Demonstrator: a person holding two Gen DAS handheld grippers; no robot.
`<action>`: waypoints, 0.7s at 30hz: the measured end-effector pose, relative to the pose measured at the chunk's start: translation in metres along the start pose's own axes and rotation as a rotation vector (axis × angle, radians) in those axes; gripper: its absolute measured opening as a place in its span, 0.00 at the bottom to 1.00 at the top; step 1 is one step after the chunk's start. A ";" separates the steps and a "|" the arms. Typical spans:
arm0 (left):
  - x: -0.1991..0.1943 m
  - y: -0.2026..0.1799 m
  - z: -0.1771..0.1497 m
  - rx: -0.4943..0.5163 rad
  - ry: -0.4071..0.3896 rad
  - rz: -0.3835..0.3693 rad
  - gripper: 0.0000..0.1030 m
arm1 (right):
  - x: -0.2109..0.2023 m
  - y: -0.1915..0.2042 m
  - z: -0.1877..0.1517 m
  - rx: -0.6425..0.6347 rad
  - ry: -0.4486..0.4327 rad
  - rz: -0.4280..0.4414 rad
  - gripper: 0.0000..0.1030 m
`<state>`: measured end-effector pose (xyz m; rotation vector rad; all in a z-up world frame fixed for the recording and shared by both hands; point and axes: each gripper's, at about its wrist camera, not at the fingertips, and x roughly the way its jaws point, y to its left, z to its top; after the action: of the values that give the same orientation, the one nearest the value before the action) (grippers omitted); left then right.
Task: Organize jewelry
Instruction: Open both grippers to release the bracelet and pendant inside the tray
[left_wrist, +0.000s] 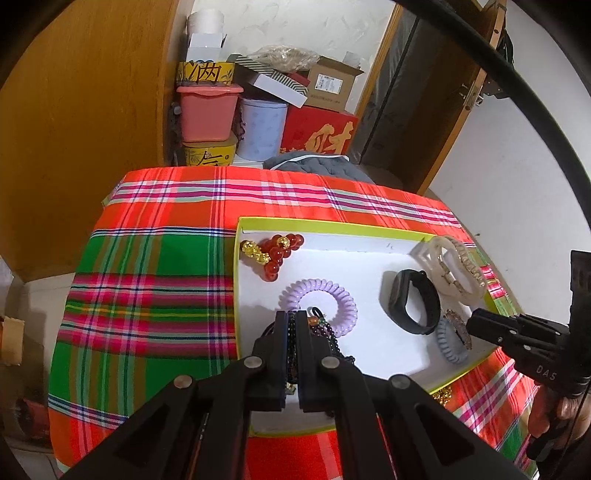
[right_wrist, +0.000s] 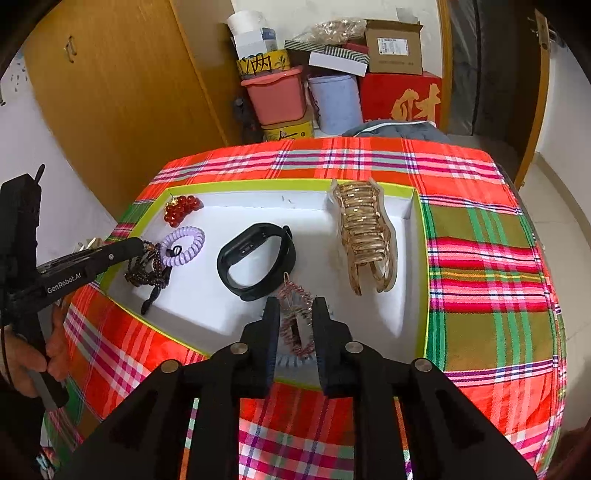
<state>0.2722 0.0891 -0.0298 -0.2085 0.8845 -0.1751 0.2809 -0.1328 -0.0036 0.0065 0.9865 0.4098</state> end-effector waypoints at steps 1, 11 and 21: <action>0.000 0.000 0.000 0.002 0.004 0.004 0.03 | -0.001 0.000 0.000 0.000 -0.005 -0.001 0.19; -0.025 -0.002 -0.005 0.000 -0.018 0.019 0.05 | -0.023 0.005 -0.003 0.006 -0.036 0.006 0.23; -0.070 -0.028 -0.029 0.025 -0.058 0.002 0.06 | -0.063 0.014 -0.026 0.024 -0.080 0.013 0.23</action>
<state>0.2036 0.0756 0.0117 -0.1882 0.8245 -0.1776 0.2247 -0.1456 0.0355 0.0508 0.9125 0.4067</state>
